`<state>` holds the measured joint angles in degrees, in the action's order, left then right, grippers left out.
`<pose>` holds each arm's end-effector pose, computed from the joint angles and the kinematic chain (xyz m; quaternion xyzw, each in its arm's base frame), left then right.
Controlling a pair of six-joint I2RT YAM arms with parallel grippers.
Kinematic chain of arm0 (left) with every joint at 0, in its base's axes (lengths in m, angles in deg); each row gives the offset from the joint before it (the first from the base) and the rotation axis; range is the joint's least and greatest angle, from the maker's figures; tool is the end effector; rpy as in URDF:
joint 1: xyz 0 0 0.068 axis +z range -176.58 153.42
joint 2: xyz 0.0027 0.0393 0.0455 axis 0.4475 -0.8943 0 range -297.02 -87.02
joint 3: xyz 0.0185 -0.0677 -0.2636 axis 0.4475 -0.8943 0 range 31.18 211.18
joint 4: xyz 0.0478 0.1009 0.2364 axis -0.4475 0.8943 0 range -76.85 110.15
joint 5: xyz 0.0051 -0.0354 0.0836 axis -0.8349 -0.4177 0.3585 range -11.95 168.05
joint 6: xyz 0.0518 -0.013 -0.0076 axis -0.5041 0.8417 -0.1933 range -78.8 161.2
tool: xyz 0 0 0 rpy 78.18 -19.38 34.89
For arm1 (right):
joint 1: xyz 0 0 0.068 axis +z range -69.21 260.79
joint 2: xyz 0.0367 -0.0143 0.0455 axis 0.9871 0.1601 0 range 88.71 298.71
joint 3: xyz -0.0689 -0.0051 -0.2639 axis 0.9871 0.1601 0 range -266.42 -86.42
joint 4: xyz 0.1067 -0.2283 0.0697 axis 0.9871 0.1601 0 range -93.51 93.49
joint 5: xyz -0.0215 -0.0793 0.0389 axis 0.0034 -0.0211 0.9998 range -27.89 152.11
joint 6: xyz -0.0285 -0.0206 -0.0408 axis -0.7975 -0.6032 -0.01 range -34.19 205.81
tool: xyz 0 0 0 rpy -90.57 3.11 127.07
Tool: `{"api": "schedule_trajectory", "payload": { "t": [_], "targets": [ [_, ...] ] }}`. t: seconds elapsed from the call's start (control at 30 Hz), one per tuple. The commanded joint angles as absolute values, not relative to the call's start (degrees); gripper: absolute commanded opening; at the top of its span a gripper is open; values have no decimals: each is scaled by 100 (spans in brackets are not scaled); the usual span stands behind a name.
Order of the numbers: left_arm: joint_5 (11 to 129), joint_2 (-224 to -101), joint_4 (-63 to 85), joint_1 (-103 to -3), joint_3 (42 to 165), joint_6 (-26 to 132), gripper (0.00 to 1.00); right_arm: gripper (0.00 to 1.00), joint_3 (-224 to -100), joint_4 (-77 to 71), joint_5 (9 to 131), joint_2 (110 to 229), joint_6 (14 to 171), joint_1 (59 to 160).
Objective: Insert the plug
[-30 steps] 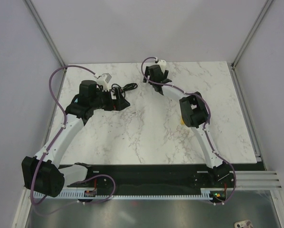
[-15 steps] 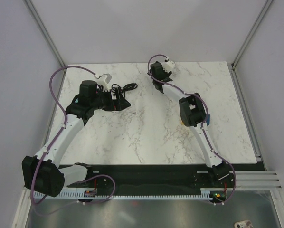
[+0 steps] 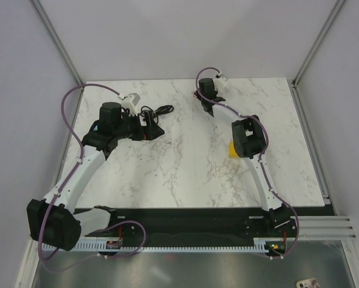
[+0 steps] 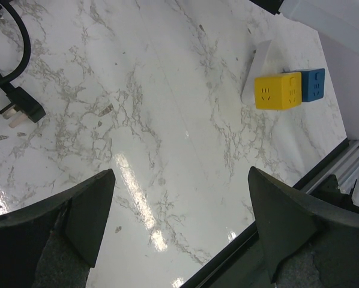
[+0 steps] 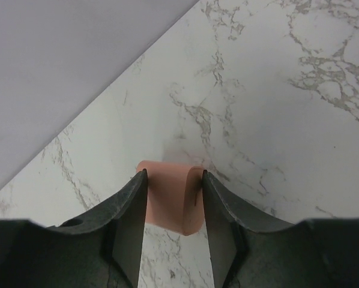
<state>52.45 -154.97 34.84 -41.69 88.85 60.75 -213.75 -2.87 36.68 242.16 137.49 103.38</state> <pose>0.2496 -0.0832 0.3173 0.0743 0.8563 -0.3259 0.3938 0.5573 0.2153 0.1296 0.3203 0.7751 0.1593 0.5208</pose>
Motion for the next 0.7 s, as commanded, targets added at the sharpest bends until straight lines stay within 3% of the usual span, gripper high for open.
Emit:
{"api": "schedule_trajectory", "payload": {
  "t": [0.0,0.23,0.67],
  "targets": [
    [5397,-15224,3222,-4117,8839,6132,98,47,-20747,379,4467,23945,13091,10346],
    [5555,-15162,3222,-4082,8813,6106,98,42,-19692,387,6034,23321,12510,10434],
    [5863,-15408,3301,-4056,8795,6141,97,43,-15395,-201,6756,20879,11833,11443]
  ]
}}
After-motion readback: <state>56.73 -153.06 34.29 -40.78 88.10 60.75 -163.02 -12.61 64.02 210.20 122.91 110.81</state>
